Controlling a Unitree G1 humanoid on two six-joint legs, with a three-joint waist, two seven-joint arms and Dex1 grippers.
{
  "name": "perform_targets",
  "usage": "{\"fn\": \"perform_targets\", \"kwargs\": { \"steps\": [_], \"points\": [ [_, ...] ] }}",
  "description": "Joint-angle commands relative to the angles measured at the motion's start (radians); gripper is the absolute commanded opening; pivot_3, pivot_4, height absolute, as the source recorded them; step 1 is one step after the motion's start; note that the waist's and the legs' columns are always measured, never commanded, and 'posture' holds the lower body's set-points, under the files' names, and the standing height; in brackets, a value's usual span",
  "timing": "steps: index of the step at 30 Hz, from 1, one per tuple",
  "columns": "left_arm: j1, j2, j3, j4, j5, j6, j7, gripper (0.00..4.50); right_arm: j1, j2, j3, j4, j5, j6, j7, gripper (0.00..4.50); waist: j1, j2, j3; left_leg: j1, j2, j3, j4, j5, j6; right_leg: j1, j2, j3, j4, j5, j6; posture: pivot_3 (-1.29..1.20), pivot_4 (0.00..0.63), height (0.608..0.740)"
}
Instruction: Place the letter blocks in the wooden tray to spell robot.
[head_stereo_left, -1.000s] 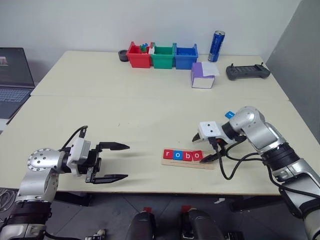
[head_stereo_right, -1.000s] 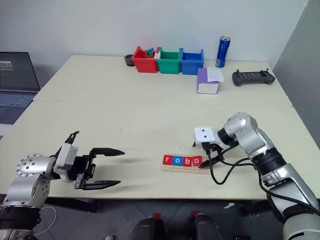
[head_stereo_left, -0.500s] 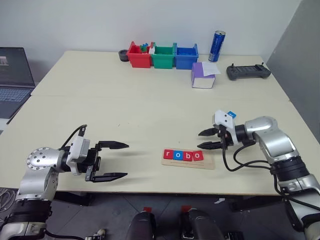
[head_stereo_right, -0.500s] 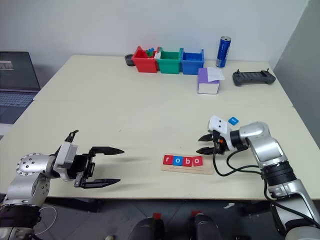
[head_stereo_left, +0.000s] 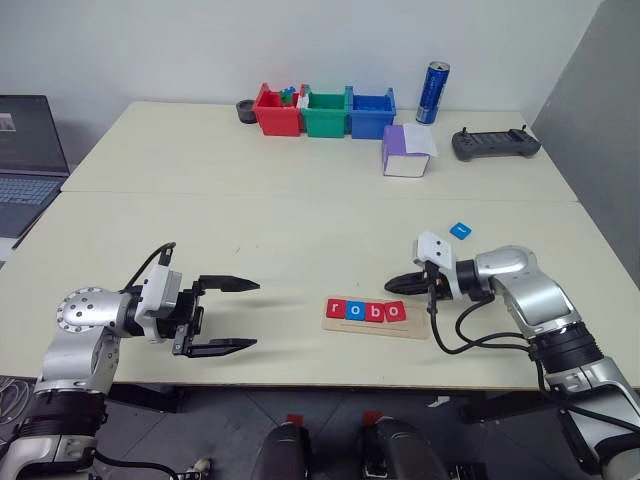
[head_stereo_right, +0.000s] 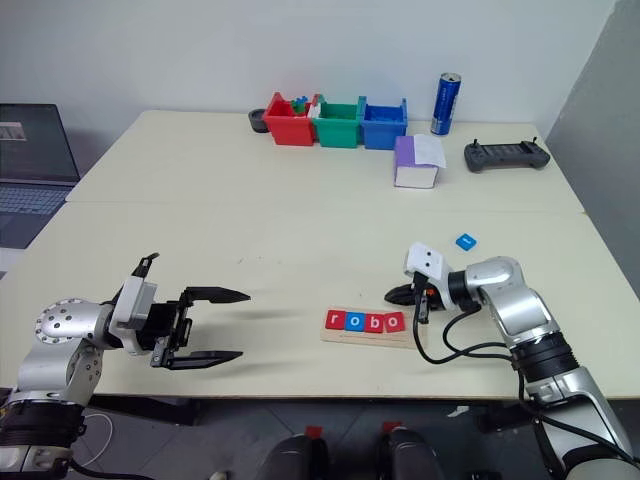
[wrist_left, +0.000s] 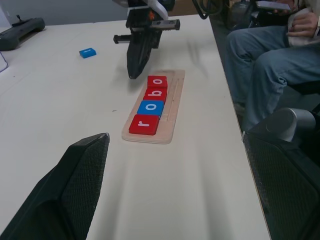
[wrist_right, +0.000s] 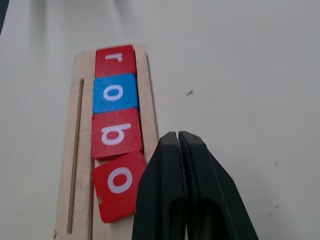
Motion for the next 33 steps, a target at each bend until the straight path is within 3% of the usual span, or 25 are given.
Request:
{"fn": "perform_targets", "kwargs": {
  "steps": [1,17,21,26,33],
  "points": [
    [-0.006,0.004,0.014,-0.017,0.000,0.000,-0.006,4.50,0.005,-0.015,-0.001,-0.031,0.008,-0.009,0.008,0.07,-0.001,0.000,0.000,0.000,0.000,0.000,0.000,0.000,0.000,0.000,0.000,0.000,0.000,0.000,0.000,0.00,0.150,0.740],
    [0.004,0.007,0.018,-0.017,0.000,-0.003,-0.007,4.50,0.027,-0.032,-0.051,-0.134,0.036,0.046,-0.035,0.07,0.000,0.000,0.000,0.000,0.000,0.000,0.000,0.000,0.000,0.000,0.000,0.000,0.000,0.000,0.000,0.00,0.150,0.740],
    [0.006,0.013,0.016,-0.016,-0.004,-0.002,-0.007,4.50,0.047,-0.107,-0.100,-0.162,0.083,0.058,0.017,0.07,0.002,0.000,0.000,0.000,0.000,0.000,0.000,0.000,0.000,0.000,0.000,0.000,0.000,0.000,0.000,0.00,0.150,0.740],
    [-0.006,0.011,0.009,-0.007,-0.001,-0.002,-0.007,4.50,0.104,-0.176,-0.069,-0.189,0.097,0.030,0.087,0.07,0.004,0.000,0.000,0.000,0.000,0.000,0.000,0.000,0.000,0.000,0.000,0.000,-0.001,0.000,0.000,0.00,0.150,0.740],
    [-0.013,0.009,0.007,-0.004,0.000,-0.002,-0.007,4.50,0.117,-0.150,-0.032,-0.177,0.073,0.009,0.073,0.07,0.001,0.000,0.000,0.000,0.000,0.000,0.000,0.000,0.000,0.000,0.000,0.000,0.000,0.000,0.000,0.00,0.150,0.740]
  ]
}}
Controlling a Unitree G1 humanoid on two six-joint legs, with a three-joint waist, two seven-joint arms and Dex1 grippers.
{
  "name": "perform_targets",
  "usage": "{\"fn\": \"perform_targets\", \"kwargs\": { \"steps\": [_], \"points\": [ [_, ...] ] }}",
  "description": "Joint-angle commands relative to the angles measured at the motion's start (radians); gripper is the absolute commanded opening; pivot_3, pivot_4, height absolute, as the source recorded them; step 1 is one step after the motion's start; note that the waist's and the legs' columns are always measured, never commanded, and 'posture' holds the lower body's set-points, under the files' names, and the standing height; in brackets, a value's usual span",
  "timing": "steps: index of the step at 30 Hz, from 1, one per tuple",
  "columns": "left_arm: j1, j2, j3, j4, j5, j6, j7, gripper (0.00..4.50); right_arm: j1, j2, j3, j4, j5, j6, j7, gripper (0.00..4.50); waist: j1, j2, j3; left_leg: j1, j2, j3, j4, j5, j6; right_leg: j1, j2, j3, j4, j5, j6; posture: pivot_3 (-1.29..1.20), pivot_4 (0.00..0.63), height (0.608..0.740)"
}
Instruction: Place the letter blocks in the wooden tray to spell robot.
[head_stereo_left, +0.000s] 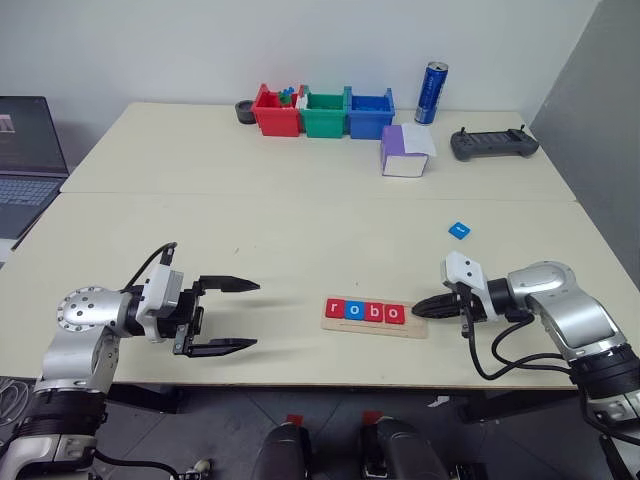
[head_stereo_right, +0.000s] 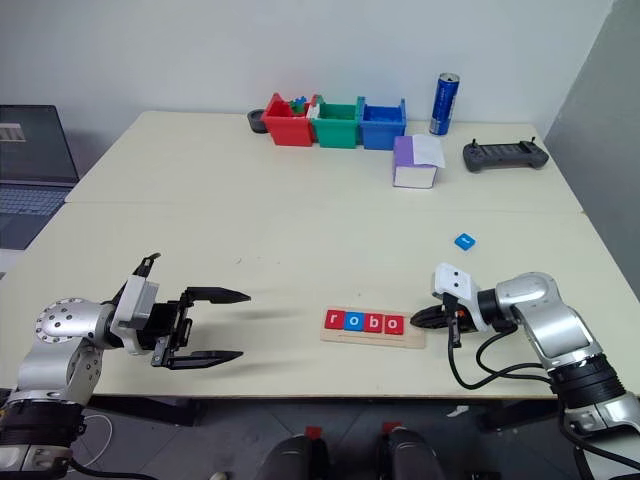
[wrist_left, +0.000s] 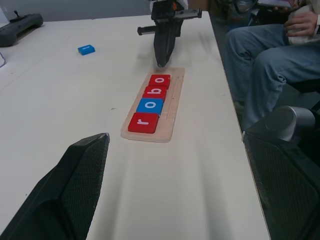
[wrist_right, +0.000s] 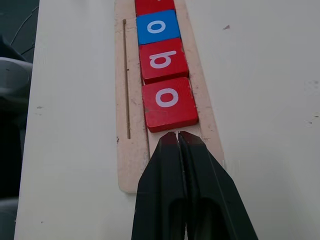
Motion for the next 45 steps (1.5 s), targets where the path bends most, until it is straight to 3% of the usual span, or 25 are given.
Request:
{"fn": "perform_targets", "kwargs": {
  "steps": [1,10,17,36,45],
  "points": [
    [-0.009,0.007,0.008,-0.005,-0.010,-0.007,-0.007,4.50,-0.006,0.014,0.013,-0.022,0.000,-0.029,-0.008,0.07,0.001,0.000,0.000,0.000,0.000,0.000,0.000,0.000,0.000,0.000,0.000,0.000,0.000,0.000,0.000,0.00,0.150,0.740],
    [-0.003,0.008,0.016,-0.011,-0.008,-0.004,-0.007,4.50,-0.035,0.046,0.051,0.007,-0.024,-0.047,-0.021,0.07,0.001,0.000,0.000,0.000,0.000,0.000,0.000,0.000,0.000,0.000,0.000,0.000,-0.001,0.000,0.000,0.00,0.150,0.740],
    [-0.002,0.012,0.017,-0.010,-0.008,-0.003,-0.007,4.50,-0.071,0.029,-0.002,0.000,0.009,-0.021,-0.030,0.07,0.002,0.000,0.000,0.000,0.000,0.000,0.000,0.000,0.000,0.000,0.000,0.000,-0.001,0.000,0.000,0.00,0.150,0.740],
    [-0.024,0.010,0.007,0.002,-0.005,-0.005,-0.007,4.50,-0.021,0.009,0.064,-0.008,-0.035,-0.032,-0.035,0.07,0.002,0.000,0.000,0.000,0.000,0.000,0.000,0.000,0.000,0.000,0.000,0.000,-0.001,0.000,0.000,0.00,0.150,0.740],
    [-0.023,0.012,0.006,0.004,-0.006,-0.008,-0.007,4.50,-0.020,-0.002,0.010,-0.047,0.007,0.008,-0.039,0.07,0.002,0.000,0.000,0.000,0.000,0.000,0.000,0.000,0.000,0.000,0.000,0.000,-0.001,0.000,0.000,0.00,0.150,0.740]
  ]
}}
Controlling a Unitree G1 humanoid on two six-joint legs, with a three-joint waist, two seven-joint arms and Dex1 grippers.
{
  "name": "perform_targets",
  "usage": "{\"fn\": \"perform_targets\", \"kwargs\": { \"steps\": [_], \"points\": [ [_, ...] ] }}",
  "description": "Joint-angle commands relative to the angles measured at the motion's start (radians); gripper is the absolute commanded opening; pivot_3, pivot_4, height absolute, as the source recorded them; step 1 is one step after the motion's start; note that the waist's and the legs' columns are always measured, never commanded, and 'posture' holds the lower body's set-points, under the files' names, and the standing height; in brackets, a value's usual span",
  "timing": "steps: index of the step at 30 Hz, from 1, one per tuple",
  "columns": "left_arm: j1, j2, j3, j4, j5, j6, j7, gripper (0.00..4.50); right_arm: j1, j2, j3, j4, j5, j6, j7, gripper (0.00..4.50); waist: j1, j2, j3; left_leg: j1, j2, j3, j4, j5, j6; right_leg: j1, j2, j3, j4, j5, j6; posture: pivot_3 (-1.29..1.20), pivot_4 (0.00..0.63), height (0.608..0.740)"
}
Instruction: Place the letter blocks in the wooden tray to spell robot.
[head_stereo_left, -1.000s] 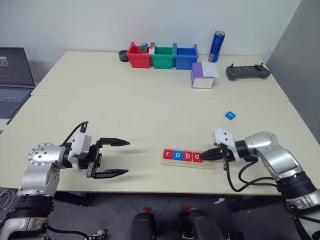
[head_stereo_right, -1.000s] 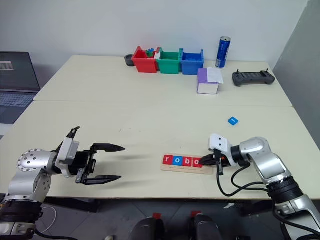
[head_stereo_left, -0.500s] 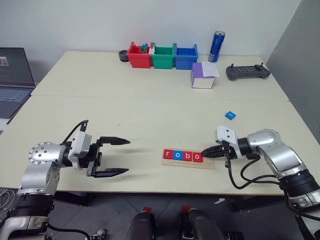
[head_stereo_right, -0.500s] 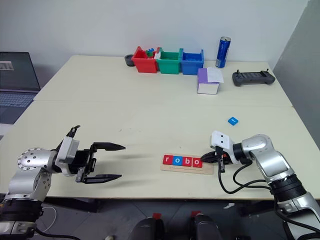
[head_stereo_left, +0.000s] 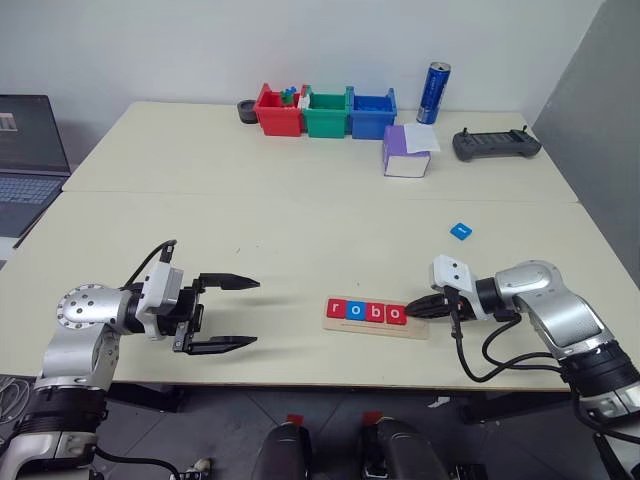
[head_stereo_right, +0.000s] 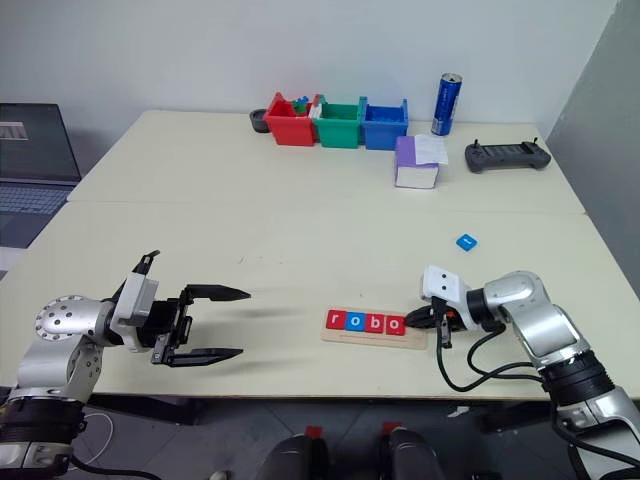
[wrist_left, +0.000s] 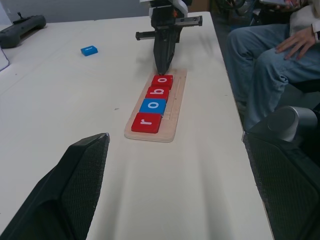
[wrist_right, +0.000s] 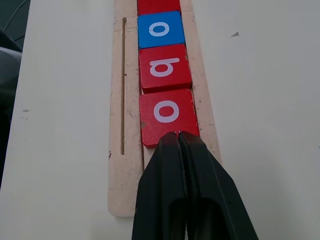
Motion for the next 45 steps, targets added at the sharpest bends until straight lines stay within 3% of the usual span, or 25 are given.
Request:
{"fn": "perform_targets", "kwargs": {
  "steps": [1,10,25,32,35,39,45],
  "points": [
    [-0.009,0.013,0.006,-0.003,-0.008,-0.009,-0.007,4.50,-0.001,-0.018,-0.050,-0.053,0.041,0.038,-0.005,0.07,0.000,0.000,0.000,0.000,0.000,0.000,0.000,0.000,0.000,0.000,0.000,0.000,0.000,0.000,0.000,0.00,0.150,0.740],
    [-0.010,0.018,0.002,-0.003,-0.013,-0.009,-0.007,4.50,0.044,-0.051,-0.046,-0.085,0.040,0.054,-0.006,0.07,0.000,0.000,0.000,0.000,0.000,0.000,0.000,0.000,0.000,0.000,0.000,0.000,0.000,0.000,0.000,0.00,0.150,0.740],
    [-0.015,0.019,0.005,-0.002,-0.009,-0.006,-0.007,4.50,-0.001,0.013,0.006,-0.056,0.013,0.043,-0.035,0.07,0.000,0.000,0.000,0.000,0.000,0.000,0.000,0.000,0.000,0.000,0.000,0.000,0.000,0.000,0.000,0.00,0.150,0.740],
    [-0.003,0.021,0.021,-0.013,-0.008,-0.002,-0.007,4.50,-0.054,-0.045,-0.138,0.034,0.039,0.057,-0.109,0.07,0.001,0.000,0.000,0.000,-0.001,0.000,0.000,0.000,0.000,0.000,0.000,0.000,0.000,0.000,0.000,0.00,0.150,0.740],
    [0.008,0.019,0.028,-0.020,-0.008,-0.001,-0.006,4.50,-0.084,-0.025,-0.236,0.137,0.030,0.026,-0.236,0.07,-0.001,0.000,0.000,0.000,0.000,0.000,0.000,0.000,0.000,0.000,0.000,0.000,0.000,0.000,0.000,0.00,0.150,0.740],
    [0.017,0.012,0.028,-0.026,-0.007,0.001,-0.004,4.50,-0.163,0.024,-0.311,0.356,0.028,0.008,-0.354,0.93,-0.002,0.000,0.000,0.000,0.000,0.000,0.000,0.000,0.000,0.000,0.000,0.000,0.000,0.000,0.000,0.00,0.150,0.740],
    [-0.014,0.002,0.013,-0.005,0.000,0.000,-0.005,4.50,-0.271,0.075,-0.284,0.706,-0.061,-0.211,-0.419,3.04,-0.003,0.000,0.000,0.000,0.000,0.001,0.000,0.000,0.000,0.000,0.000,0.001,0.000,0.000,0.000,0.00,0.150,0.740]
  ]
}}
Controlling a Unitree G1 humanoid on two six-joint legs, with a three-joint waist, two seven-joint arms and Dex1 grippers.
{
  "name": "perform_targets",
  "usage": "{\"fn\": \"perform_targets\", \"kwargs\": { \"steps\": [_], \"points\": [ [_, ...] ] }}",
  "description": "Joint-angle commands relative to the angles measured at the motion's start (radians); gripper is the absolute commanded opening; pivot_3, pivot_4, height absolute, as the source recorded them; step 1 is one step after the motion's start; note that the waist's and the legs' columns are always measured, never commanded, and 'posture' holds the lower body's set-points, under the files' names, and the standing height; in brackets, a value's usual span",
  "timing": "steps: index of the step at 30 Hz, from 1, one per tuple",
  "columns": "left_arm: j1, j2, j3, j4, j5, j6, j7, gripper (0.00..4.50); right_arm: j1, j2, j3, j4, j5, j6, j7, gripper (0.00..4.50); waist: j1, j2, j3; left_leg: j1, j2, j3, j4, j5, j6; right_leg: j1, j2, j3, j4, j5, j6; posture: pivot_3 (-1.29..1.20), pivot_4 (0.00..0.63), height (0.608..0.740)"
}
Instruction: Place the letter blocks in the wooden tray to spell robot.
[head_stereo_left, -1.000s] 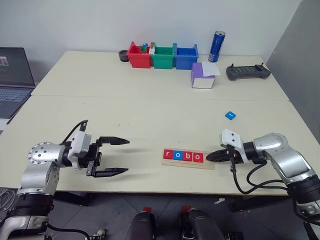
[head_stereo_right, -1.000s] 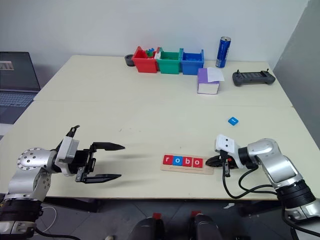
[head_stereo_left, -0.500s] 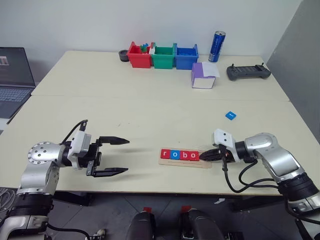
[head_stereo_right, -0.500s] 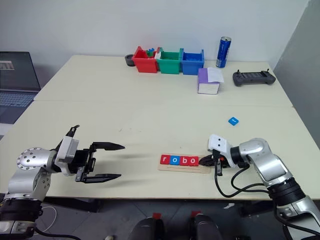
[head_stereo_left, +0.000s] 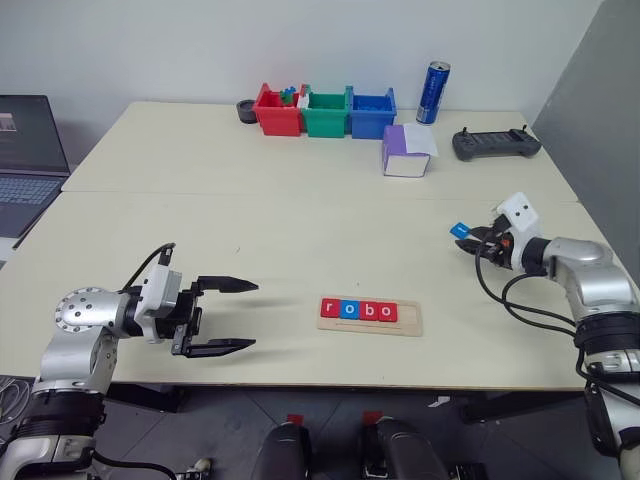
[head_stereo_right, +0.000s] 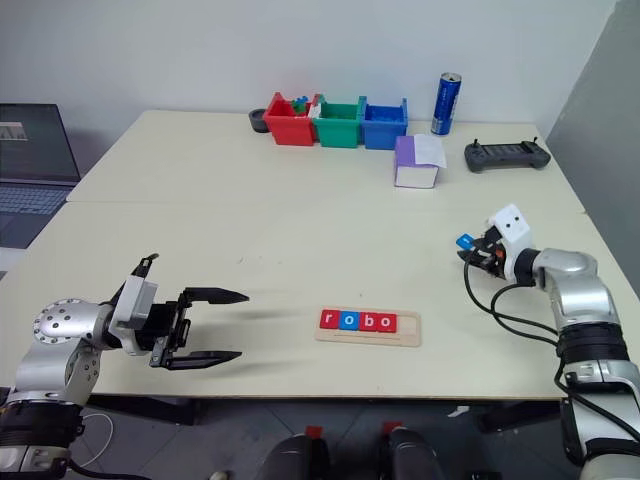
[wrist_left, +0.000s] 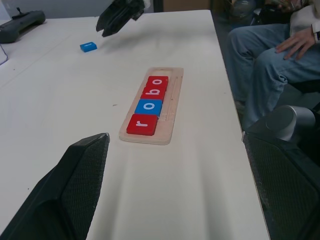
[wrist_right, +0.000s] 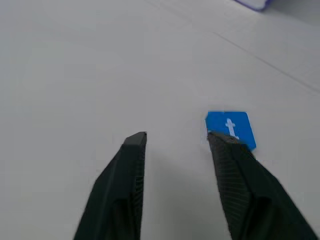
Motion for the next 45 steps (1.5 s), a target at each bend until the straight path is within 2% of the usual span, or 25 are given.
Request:
{"fn": "perform_targets", "kwargs": {
  "steps": [1,4,10,17,20,22,27,29,31,34,38,42,45],
  "points": [
    [-0.031,0.003,0.006,0.001,-0.002,-0.004,-0.008,4.50,-0.108,0.015,0.007,0.195,-0.045,-0.146,-0.015,3.37,-0.002,0.000,0.000,0.000,0.000,0.000,0.000,0.000,0.000,0.000,0.000,0.000,0.000,0.000,0.000,0.00,0.150,0.740],
    [-0.034,0.009,0.006,0.004,-0.005,-0.005,-0.008,4.50,-0.191,0.035,0.019,0.366,-0.080,-0.237,-0.029,4.47,-0.008,0.000,0.000,0.001,0.000,0.001,0.000,0.000,0.000,0.000,0.000,0.001,0.001,0.000,0.000,0.00,0.150,0.740],
    [0.001,0.031,0.034,-0.011,-0.014,-0.008,-0.008,4.50,-0.283,0.061,0.015,0.579,-0.117,-0.319,-0.091,4.47,-0.007,0.000,0.000,0.001,0.000,0.001,0.000,0.002,-0.003,0.000,0.000,0.001,0.000,0.000,0.000,0.00,0.150,0.740],
    [0.033,0.037,0.061,-0.026,-0.015,-0.008,-0.008,4.50,-0.310,0.099,-0.005,0.666,-0.112,-0.289,-0.091,4.47,-0.009,0.000,0.000,0.002,0.000,0.002,0.000,0.001,-0.001,0.001,0.000,0.002,0.001,0.000,0.000,0.00,0.150,0.740],
    [0.035,0.037,0.063,-0.023,-0.013,-0.012,-0.008,4.50,-0.308,0.117,-0.030,0.668,-0.097,-0.271,-0.078,3.83,-0.013,0.000,0.000,0.003,0.000,0.002,0.000,0.000,0.000,0.002,0.000,0.002,0.001,0.000,0.000,0.00,0.150,0.740],
    [0.031,0.036,0.060,-0.019,-0.011,-0.013,-0.008,4.50,-0.302,0.127,-0.051,0.663,-0.084,-0.267,-0.088,3.04,-0.019,0.000,0.000,0.003,0.001,0.002,0.000,0.000,0.000,0.002,0.000,0.002,0.001,0.000,0.000,0.00,0.150,0.740],
    [0.018,0.036,0.040,-0.001,-0.011,-0.024,-0.008,4.50,-0.267,0.144,-0.088,0.626,-0.069,-0.267,-0.140,1.46,-0.024,0.000,0.000,0.003,0.001,0.001,0.000,0.000,0.000,0.002,0.000,0.002,0.001,0.000,0.000,0.00,0.150,0.740],
    [0.009,0.033,0.035,0.007,-0.008,-0.028,-0.008,4.50,-0.240,0.151,-0.111,0.573,-0.051,-0.249,-0.186,1.46,-0.025,0.000,0.000,0.003,0.001,0.001,0.000,0.001,-0.002,0.002,0.000,0.002,0.001,0.000,0.000,0.00,0.150,0.740],
    [0.008,0.032,0.032,0.007,-0.011,-0.030,-0.008,4.50,-0.192,0.161,-0.130,0.479,-0.025,-0.212,-0.201,1.46,-0.025,0.000,0.000,0.003,0.000,0.001,0.000,0.001,-0.001,0.003,0.000,0.002,0.001,0.000,0.000,0.00,0.150,0.740],
    [0.012,0.033,0.012,0.028,-0.018,-0.049,-0.008,4.50,0.150,0.197,-0.133,-0.173,0.049,0.059,-0.246,1.46,-0.017,-0.003,-0.003,0.003,0.000,0.001,0.000,0.000,0.000,0.003,0.000,0.002,0.001,0.000,0.000,0.00,0.150,0.740],
    [0.003,0.037,-0.017,0.045,-0.032,-0.059,-0.008,4.50,0.426,0.243,-0.168,-0.742,0.072,0.352,-0.419,1.46,0.002,0.002,-0.005,0.000,0.000,-0.003,-0.002,-0.001,-0.002,0.001,0.000,0.000,0.000,-0.002,0.000,0.00,0.150,0.740],
    [-0.007,0.034,-0.046,0.061,-0.042,-0.064,-0.008,4.50,0.604,0.346,-0.176,-1.057,0.062,0.553,-0.578,1.46,0.002,0.002,-0.005,0.000,0.000,-0.002,-0.002,-0.002,-0.002,0.000,0.000,0.000,-0.001,-0.002,0.000,0.00,0.150,0.740],
    [-0.019,0.032,-0.070,0.071,-0.047,-0.067,-0.008,4.50,0.675,0.394,-0.153,-1.169,0.047,0.642,-0.647,1.46,0.000,0.002,-0.005,0.000,0.000,-0.003,-0.002,-0.002,-0.002,0.000,0.000,0.000,0.000,-0.002,0.001,0.00,0.150,0.740]
  ]
}}
